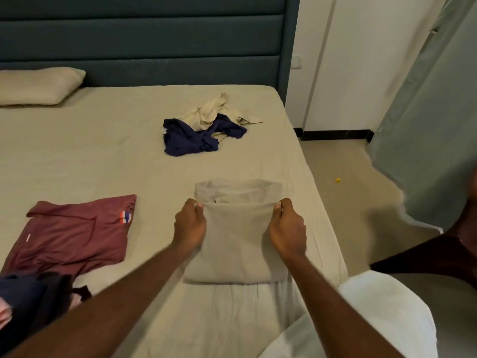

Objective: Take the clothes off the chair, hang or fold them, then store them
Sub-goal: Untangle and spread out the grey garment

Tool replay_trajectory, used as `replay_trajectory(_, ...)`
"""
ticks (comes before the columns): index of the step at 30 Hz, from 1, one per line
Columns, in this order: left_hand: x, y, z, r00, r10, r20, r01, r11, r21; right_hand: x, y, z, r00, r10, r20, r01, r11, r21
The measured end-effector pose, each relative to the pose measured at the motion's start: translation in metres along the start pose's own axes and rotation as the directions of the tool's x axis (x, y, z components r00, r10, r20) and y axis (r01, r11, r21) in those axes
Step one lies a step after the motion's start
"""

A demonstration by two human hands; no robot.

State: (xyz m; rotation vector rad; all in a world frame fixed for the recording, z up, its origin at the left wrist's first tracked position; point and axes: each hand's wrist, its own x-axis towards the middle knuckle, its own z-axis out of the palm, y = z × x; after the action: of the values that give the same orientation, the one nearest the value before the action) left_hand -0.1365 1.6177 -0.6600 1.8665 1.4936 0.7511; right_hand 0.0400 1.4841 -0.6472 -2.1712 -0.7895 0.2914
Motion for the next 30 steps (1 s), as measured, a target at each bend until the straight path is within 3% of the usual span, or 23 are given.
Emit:
replay_trajectory(3, 0.007, 0.002, 0.015, 0.97, 0.185, -0.157, -0.176, 0.982, 0.069, 0.016, -0.003, 0.012, 0.996, -0.076, -0.05, 0.073, 0.996, -0.053)
replay_trajectory(7, 0.057, 0.003, 0.015, 0.93, 0.303, -0.207, -0.283, 0.951, 0.12, 0.058, -0.016, 0.014, 0.981, -0.176, -0.079, 0.167, 0.98, -0.106)
replay_trajectory(11, 0.106, 0.007, 0.026, 0.934, 0.316, -0.165, -0.288, 0.942, 0.172, 0.105, -0.031, 0.029, 0.981, -0.183, -0.061, 0.168, 0.967, -0.193)
replay_trajectory(14, 0.132, 0.001, 0.036, 0.946, 0.314, -0.077, -0.248, 0.859, 0.448, 0.134, -0.018, 0.05, 0.981, -0.193, -0.027, 0.165, 0.896, -0.412)
replay_trajectory(17, 0.151, -0.016, 0.043, 0.991, 0.115, 0.073, -0.136, 0.875, 0.464, 0.146, 0.008, 0.062, 0.994, 0.07, 0.088, -0.022, 0.888, -0.459)
replay_trajectory(20, 0.163, -0.021, 0.038, 0.975, -0.044, 0.219, -0.011, 0.97, 0.241, 0.155, 0.019, 0.062, 0.976, 0.164, 0.143, -0.103, 0.925, -0.365)
replay_trajectory(22, 0.169, -0.015, 0.027, 0.926, -0.116, 0.36, 0.077, 0.99, 0.122, 0.164, 0.014, 0.057, 0.944, 0.205, 0.259, -0.135, 0.955, -0.264)
replay_trajectory(25, 0.178, -0.002, 0.012, 0.841, -0.154, 0.519, 0.122, 0.988, 0.096, 0.167, 0.01, 0.054, 0.91, 0.184, 0.371, -0.235, 0.967, 0.097)
replay_trajectory(27, 0.182, 0.011, 0.002, 0.844, -0.078, 0.531, 0.029, 0.995, 0.1, 0.16, -0.001, 0.047, 0.925, 0.187, 0.331, -0.315, 0.865, 0.392)
replay_trajectory(30, 0.181, 0.044, -0.02, 0.892, 0.122, 0.435, -0.082, 0.991, -0.11, 0.155, -0.027, 0.017, 0.97, 0.067, 0.233, -0.215, 0.686, 0.695)
